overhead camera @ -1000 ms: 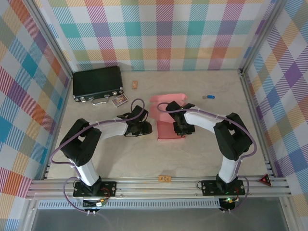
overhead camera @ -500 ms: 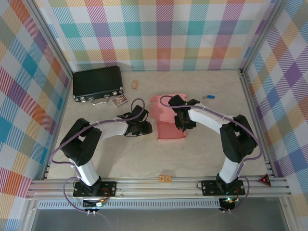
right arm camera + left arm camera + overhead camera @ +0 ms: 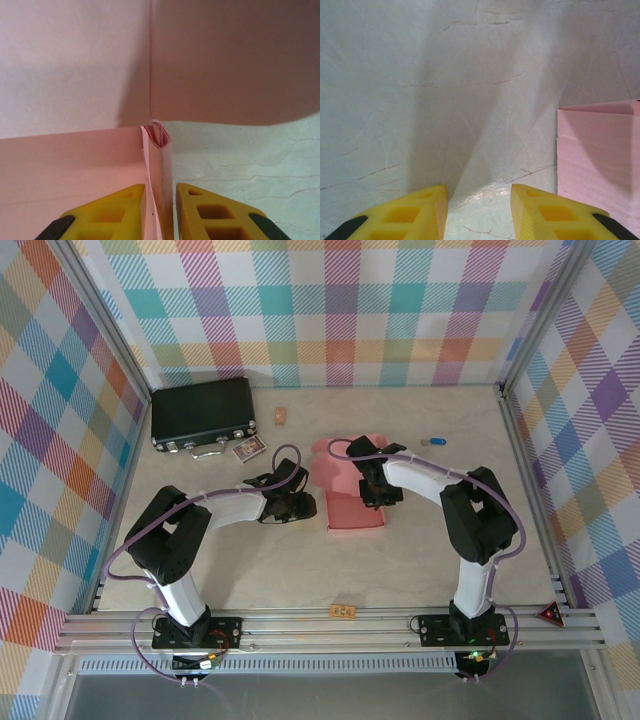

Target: Fold the paper box

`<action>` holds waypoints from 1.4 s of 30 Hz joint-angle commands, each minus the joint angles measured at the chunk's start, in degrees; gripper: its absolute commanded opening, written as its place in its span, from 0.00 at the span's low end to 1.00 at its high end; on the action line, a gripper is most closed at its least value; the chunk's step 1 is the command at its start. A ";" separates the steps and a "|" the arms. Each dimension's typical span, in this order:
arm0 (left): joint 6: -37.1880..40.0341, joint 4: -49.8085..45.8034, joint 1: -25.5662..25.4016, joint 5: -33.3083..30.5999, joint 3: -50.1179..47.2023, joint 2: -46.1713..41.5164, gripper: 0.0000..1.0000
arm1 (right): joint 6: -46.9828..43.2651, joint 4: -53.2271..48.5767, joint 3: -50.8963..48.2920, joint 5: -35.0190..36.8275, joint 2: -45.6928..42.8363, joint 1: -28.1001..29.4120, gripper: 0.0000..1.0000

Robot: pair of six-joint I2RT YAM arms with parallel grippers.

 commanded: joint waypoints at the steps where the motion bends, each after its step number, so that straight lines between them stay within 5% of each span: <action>1: -0.20 1.31 -0.49 1.73 0.10 1.04 0.38 | -0.82 -0.37 1.70 0.31 1.04 0.07 0.20; 12: -0.33 1.93 -0.47 1.91 -0.22 1.52 0.38 | -1.35 -1.85 1.96 2.02 2.90 0.13 0.14; 42: -0.50 1.84 -0.48 1.76 -0.40 0.41 0.38 | 0.91 -4.67 2.51 4.73 3.76 1.84 0.20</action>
